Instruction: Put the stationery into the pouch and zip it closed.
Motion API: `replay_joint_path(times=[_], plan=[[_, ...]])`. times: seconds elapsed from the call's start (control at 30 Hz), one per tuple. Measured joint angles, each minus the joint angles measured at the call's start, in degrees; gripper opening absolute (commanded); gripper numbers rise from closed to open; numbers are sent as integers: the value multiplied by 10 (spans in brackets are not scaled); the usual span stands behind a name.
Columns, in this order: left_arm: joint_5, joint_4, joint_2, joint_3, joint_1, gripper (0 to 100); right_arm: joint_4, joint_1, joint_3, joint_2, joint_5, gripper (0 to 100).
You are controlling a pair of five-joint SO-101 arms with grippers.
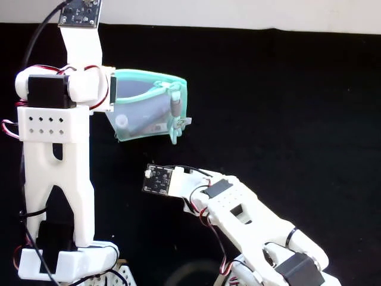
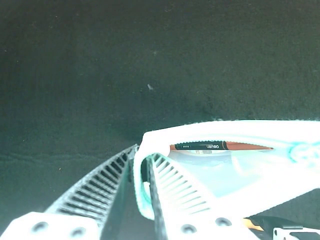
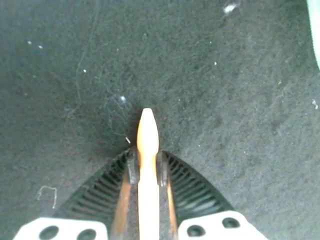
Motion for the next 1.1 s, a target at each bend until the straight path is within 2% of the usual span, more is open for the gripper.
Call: replay_joint_path(times=[0.2, 0.5, 0.83, 1.1], plan=[[0, 0, 0, 0, 0, 7, 4, 32, -62, 1, -91, 6], [0, 0, 0, 0, 0, 7, 105, 38, -174, -4, -201, 6], [0, 0, 0, 0, 0, 7, 207, 41, -178, -189, -241, 6], [0, 0, 0, 0, 0, 7, 236, 52, -178, -280, -281, 6]])
